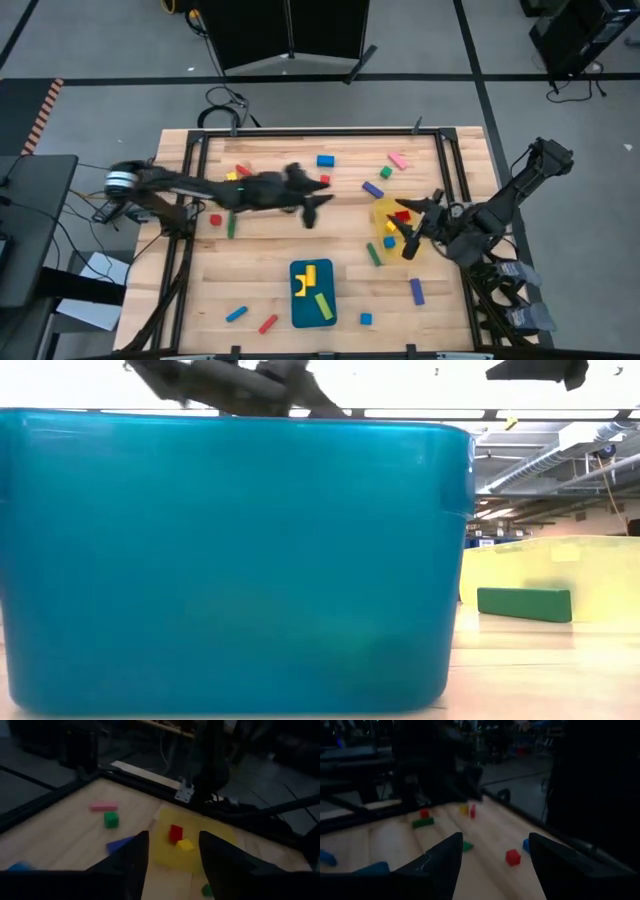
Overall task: Sort blocks by size
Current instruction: Put the large green block into the blue bin
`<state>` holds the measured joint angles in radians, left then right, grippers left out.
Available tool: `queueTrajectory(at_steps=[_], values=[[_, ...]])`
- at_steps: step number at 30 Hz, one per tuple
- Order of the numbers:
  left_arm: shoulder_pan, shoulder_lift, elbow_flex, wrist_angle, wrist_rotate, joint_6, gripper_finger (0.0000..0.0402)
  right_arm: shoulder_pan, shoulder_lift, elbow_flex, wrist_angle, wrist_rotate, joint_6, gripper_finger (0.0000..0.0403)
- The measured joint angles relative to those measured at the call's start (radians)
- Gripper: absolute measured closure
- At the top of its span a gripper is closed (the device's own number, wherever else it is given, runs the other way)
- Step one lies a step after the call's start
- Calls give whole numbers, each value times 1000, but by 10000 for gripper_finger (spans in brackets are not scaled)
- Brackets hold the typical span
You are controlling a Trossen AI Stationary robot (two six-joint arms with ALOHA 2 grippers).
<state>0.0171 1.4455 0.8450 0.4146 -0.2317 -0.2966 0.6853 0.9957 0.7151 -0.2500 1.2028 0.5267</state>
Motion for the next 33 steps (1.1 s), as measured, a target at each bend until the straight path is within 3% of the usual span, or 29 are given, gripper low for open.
queueTrajectory(at_steps=[4, 8, 11, 14, 19, 27, 33], values=[[-31, -224, -149, 19, -75, -20, 222, -64, 87, 0, 88, -144, -6, 164], [-62, -386, -264, 3, -116, -50, 222, -130, 173, 3, 184, -367, 1, 164], [-84, -482, -334, 7, -143, -73, 222, -154, 252, 29, 166, -523, 61, 164], [-99, -541, -389, 1, -168, -84, 222, -145, 340, 81, 85, -608, 110, 164], [-112, -583, -427, -14, -176, -113, 222, -91, 496, 240, -81, -689, 175, 164], [-118, -582, -426, -14, -176, -104, 222, -32, 714, 545, -678, -765, 436, 164], [-118, -582, -426, -11, -172, -103, 222, 12, 805, 578, -681, -715, 637, 153]])
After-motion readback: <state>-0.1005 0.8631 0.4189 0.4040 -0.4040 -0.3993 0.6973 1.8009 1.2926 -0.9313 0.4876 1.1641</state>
